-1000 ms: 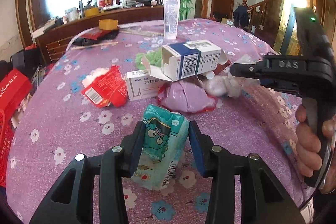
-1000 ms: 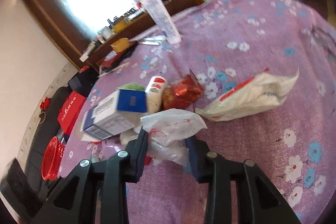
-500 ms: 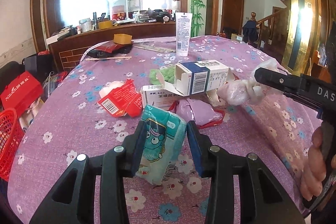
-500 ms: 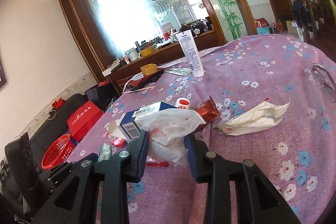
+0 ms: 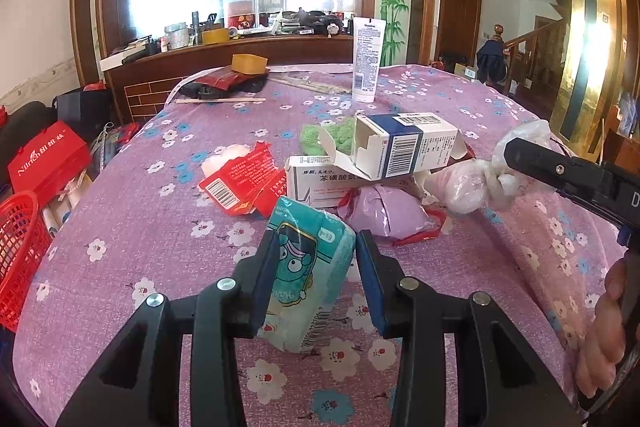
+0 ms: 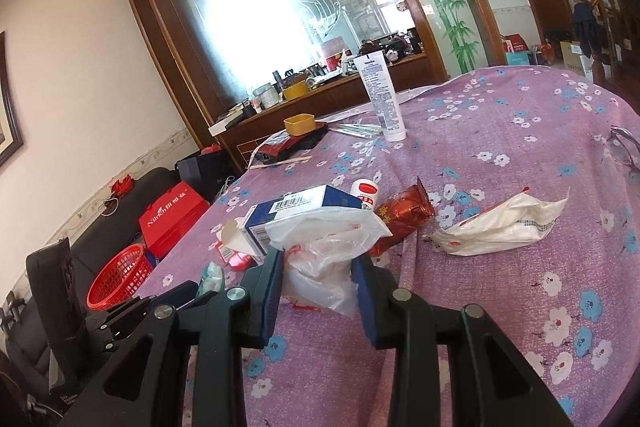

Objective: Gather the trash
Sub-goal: 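Grasp the white plastic bag with the right tool while the left tool holds the tissue pack, then carry the tissue pack and plastic bag to the red wastebasket and release both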

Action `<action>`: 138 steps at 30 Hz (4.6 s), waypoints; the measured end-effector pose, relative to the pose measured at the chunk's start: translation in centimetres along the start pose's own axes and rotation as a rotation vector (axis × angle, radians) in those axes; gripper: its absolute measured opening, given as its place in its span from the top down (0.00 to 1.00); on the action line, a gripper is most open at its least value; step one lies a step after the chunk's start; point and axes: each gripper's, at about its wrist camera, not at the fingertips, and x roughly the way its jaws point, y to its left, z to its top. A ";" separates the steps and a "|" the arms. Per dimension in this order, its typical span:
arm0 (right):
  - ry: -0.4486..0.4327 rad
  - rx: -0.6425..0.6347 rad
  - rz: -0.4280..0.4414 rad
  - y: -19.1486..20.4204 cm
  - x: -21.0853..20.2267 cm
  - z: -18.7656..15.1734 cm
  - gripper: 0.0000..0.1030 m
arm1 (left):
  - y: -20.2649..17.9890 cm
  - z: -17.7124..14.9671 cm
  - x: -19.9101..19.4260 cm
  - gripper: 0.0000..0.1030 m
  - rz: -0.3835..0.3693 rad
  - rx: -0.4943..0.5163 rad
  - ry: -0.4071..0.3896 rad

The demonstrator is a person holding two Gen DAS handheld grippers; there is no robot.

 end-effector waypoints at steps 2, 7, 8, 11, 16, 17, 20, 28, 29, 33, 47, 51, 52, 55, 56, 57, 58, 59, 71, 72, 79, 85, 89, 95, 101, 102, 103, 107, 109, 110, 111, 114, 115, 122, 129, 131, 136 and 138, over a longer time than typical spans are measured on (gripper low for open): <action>0.001 -0.002 0.002 0.0 0.0 0.0 0.65 | 0.1 0.0 0.0 0.63 0.000 -0.006 -0.001; 0.000 -0.001 0.004 0.1 0.0 0.0 0.65 | 0.3 -0.1 0.1 0.63 -0.001 -0.007 0.002; 0.001 -0.002 0.004 0.1 0.0 0.0 0.65 | 0.3 -0.1 0.1 0.63 -0.002 -0.006 0.003; 0.005 -0.006 0.005 0.2 0.1 0.0 0.65 | 0.2 -0.1 0.1 0.63 0.003 -0.005 0.004; 0.005 -0.007 0.006 0.3 0.1 -0.1 0.65 | 0.2 -0.1 0.2 0.63 0.004 -0.005 0.005; 0.004 -0.007 0.007 0.3 0.1 -0.1 0.65 | 0.2 -0.1 0.2 0.63 0.006 -0.004 0.006; 0.007 -0.011 0.010 0.3 0.3 0.0 0.65 | 0.2 -0.2 0.2 0.63 0.009 -0.004 0.005; 0.005 -0.013 0.013 0.3 0.2 0.0 0.65 | 0.2 -0.3 0.2 0.63 0.014 -0.003 0.005; 0.005 -0.013 0.012 0.3 0.2 0.0 0.65 | 0.2 -0.3 0.2 0.63 0.014 -0.004 0.004; 0.005 -0.013 0.012 0.3 0.2 -0.1 0.65 | 0.2 -0.3 0.2 0.63 0.014 -0.003 0.004; 0.008 -0.012 0.008 0.2 0.2 0.0 0.65 | 0.2 -0.2 0.1 0.63 0.022 -0.002 0.001; 0.015 -0.014 -0.008 0.2 0.2 0.0 0.65 | 0.2 -0.3 0.0 0.63 0.022 -0.001 0.002; 0.014 -0.018 -0.020 0.3 0.2 0.0 0.65 | 0.2 -0.3 0.0 0.63 0.021 -0.001 0.002; 0.011 -0.045 -0.062 0.9 0.1 0.0 0.65 | 0.1 -0.3 0.1 0.63 0.022 -0.002 0.004; 0.009 -0.061 -0.084 1.2 0.0 -0.1 0.65 | 0.1 -0.2 0.2 0.63 0.021 -0.003 0.007; 0.005 -0.079 -0.098 1.6 -0.2 -0.3 0.65 | 0.2 -0.2 0.1 0.63 0.018 -0.005 0.009; 0.005 -0.096 -0.105 2.0 -0.3 -0.3 0.65 | 0.3 -0.2 0.1 0.63 0.016 -0.011 0.007; 0.006 -0.110 -0.109 2.5 -0.4 -0.4 0.65 | 0.5 -0.2 0.0 0.63 0.010 -0.020 0.002; 0.021 -0.206 -0.059 7.7 -0.6 1.6 0.65 | 6.3 1.3 -4.1 0.63 -0.010 -0.137 -0.013; 0.031 -0.205 -0.045 8.3 -0.1 1.8 0.65 | 7.3 1.5 -4.6 0.63 0.006 -0.151 -0.019; 0.124 -0.212 0.098 14.1 4.4 3.0 0.65 | 17.2 1.6 -8.3 0.63 0.126 -0.294 -0.043; 0.166 -0.258 0.188 20.4 8.2 3.9 0.64 | 25.1 0.4 -10.1 0.63 0.194 -0.410 -0.028; 0.111 -0.246 0.203 21.2 7.5 4.9 0.64 | 25.1 0.1 -9.2 0.48 0.034 -0.360 0.019; 0.030 -0.209 0.080 16.9 4.6 5.9 0.65 | 15.9 0.2 -4.9 0.22 -0.207 -0.140 0.129; -0.028 -0.149 -0.019 11.2 0.5 6.3 0.65 | 5.8 0.3 -0.1 0.21 -0.265 0.088 0.244; -0.032 -0.136 -0.025 10.3 -0.1 6.3 0.65 | 4.7 0.2 0.6 0.22 -0.264 0.118 0.261; -0.035 -0.127 -0.030 9.6 -0.5 6.3 0.65 | 3.8 0.1 1.2 0.22 -0.257 0.139 0.276; -0.037 -0.095 -0.034 7.5 -1.7 6.1 0.65 | 1.8 -0.3 3.5 0.23 -0.160 0.180 0.327; -0.036 -0.081 -0.029 6.9 -1.9 6.0 0.65 | 2.1 -0.5 4.4 0.36 -0.147 0.156 0.358; -0.033 -0.077 -0.024 6.6 -1.9 5.9 0.65 | 2.1 -0.1 4.6 0.36 -0.142 0.152 0.346; -0.033 -0.076 -0.021 6.5 -2.0 5.8 0.65 | 2.3 -0.1 4.7 0.37 -0.141 0.138 0.345; -0.029 -0.072 -0.012 6.3 -2.1 5.5 0.65 | 3.0 0.0 4.8 0.46 -0.133 0.097 0.325; -0.025 -0.072 -0.008 6.4 -2.0 5.4 0.65 | 3.3 0.1 4.7 0.48 -0.133 0.085 0.315; -0.010 -0.097 0.007 7.9 -1.2 5.0 0.65 | 6.6 0.6 2.4 0.51 -0.130 -0.036 0.249; 0.041 -0.135 0.054 10.9 1.2 4.9 0.65 | 12.8 1.8 -3.2 0.51 -0.056 -0.167 0.132; 0.071 -0.146 0.085 12.1 2.5 4.8 0.64 | 15.2 1.6 -5.0 0.51 -0.019 -0.216 0.104; 0.172 -0.201 0.184 17.9 6.7 4.0 0.64 | 22.2 0.5 -9.5 0.51 0.127 -0.326 0.043; 0.199 -0.236 0.227 20.7 8.3 3.6 0.64 | 25.5 -0.2 -10.9 0.51 0.199 -0.379 0.026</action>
